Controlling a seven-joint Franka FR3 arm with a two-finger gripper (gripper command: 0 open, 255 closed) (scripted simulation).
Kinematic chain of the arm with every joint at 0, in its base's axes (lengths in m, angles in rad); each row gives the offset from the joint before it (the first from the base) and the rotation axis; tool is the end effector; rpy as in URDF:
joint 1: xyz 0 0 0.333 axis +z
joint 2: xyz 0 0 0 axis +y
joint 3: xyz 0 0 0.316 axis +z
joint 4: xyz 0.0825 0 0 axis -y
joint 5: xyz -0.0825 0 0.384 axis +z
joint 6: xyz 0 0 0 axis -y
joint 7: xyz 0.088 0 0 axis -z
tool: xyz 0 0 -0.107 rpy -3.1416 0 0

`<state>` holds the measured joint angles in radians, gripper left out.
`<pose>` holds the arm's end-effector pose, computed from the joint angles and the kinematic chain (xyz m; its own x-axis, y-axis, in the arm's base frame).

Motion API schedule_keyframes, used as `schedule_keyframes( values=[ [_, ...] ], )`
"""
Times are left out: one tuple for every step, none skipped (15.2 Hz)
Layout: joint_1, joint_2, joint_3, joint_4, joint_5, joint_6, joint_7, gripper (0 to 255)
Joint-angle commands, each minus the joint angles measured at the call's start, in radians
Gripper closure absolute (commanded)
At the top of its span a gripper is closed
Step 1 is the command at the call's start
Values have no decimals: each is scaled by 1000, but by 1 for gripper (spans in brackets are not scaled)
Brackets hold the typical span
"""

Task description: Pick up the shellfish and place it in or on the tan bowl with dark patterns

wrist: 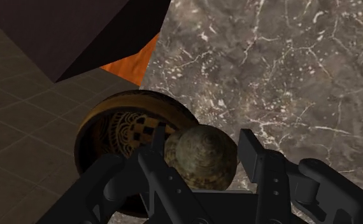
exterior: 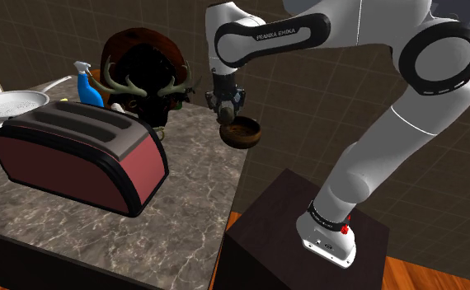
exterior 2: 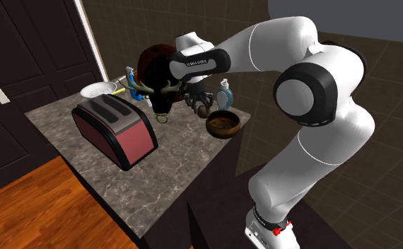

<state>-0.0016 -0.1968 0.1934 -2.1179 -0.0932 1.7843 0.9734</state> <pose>0.4733 0.0878 0.4856 0.7250 -0.6884 0.0235 -0.6796 -0.7094 0.1871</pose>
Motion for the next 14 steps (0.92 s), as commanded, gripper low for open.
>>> schedule_keyframes(
  values=[
    [-18, -29, -27, -33, -7, 9, -44, 255],
    [-29, -40, -42, -45, -12, 13, -68, 255],
    [-39, -49, -58, -55, -18, 17, -92, 255],
    [-50, -58, -73, -64, -24, 21, -115, 255],
    [-60, -65, -89, -72, -31, 25, -139, 255],
    [-71, -71, -104, -79, -38, 28, -162, 255],
    [-82, -77, -120, -85, -45, 32, -186, 255],
    [-95, -81, -139, -91, -53, 37, -213, 255],
    [-95, -79, -139, -102, -54, 51, -211, 255],
    [-95, -76, -139, -113, -55, 64, -209, 255],
    [-95, -73, -139, -123, -55, 78, -207, 255],
    [-95, -70, -139, -134, -56, 91, -205, 255],
    [-95, -66, -139, -144, -57, 105, -203, 255],
    [-95, -63, -139, -154, -58, 118, -201, 255]
  ],
)
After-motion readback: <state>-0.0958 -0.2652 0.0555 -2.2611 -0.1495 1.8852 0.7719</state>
